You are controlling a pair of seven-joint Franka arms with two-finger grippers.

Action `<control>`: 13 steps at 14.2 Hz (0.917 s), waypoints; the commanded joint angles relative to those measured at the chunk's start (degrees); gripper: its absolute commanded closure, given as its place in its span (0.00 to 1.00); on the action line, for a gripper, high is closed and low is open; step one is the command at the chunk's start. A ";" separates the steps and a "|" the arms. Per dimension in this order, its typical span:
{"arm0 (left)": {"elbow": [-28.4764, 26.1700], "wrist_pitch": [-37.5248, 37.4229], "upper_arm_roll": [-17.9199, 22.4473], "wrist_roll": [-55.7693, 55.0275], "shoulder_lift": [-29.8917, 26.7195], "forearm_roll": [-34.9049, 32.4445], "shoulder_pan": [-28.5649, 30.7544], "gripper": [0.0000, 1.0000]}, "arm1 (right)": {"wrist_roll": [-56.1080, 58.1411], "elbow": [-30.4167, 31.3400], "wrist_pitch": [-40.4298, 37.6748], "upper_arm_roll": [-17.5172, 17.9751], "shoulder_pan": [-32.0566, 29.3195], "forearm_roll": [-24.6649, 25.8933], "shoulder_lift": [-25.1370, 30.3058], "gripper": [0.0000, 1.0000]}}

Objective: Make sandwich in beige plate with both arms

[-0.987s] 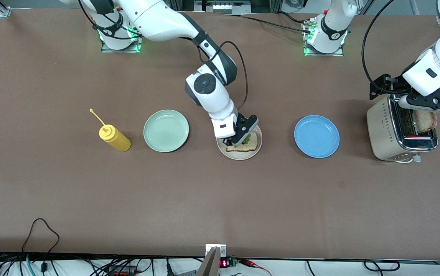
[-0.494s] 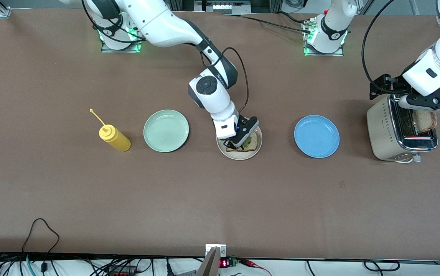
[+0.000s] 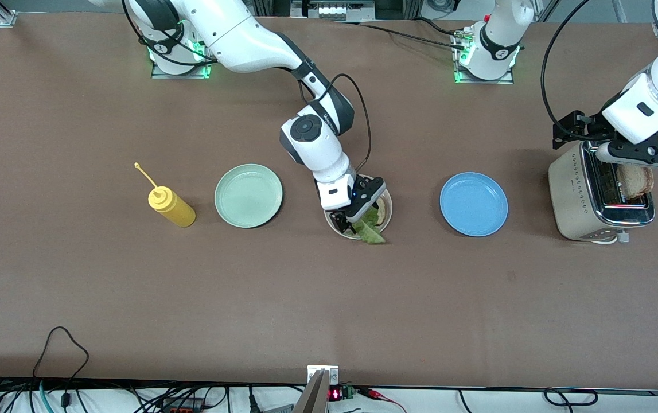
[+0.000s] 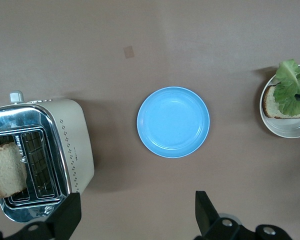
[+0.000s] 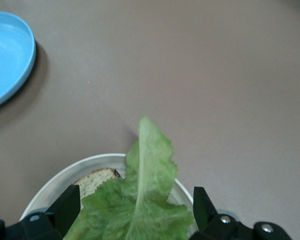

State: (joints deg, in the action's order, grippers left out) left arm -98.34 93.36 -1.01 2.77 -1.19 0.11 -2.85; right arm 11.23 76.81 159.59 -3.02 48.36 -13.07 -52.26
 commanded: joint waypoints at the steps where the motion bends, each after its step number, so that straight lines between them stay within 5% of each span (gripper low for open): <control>1: 0.95 -0.99 -0.04 0.22 0.05 0.33 0.22 0.00 | -1.21 0.01 -4.71 0.47 -2.39 -0.20 4.17 0.00; 13: 0.78 -1.08 0.66 0.04 0.13 0.42 1.44 0.00 | -1.99 4.22 -37.23 3.72 -26.01 1.21 24.04 0.00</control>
State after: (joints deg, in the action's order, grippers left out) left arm -98.34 93.35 -0.86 2.74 -1.19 0.11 -2.71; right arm 10.65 77.14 125.69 -1.70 26.74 -12.83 -32.41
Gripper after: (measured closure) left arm 0.000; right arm 0.000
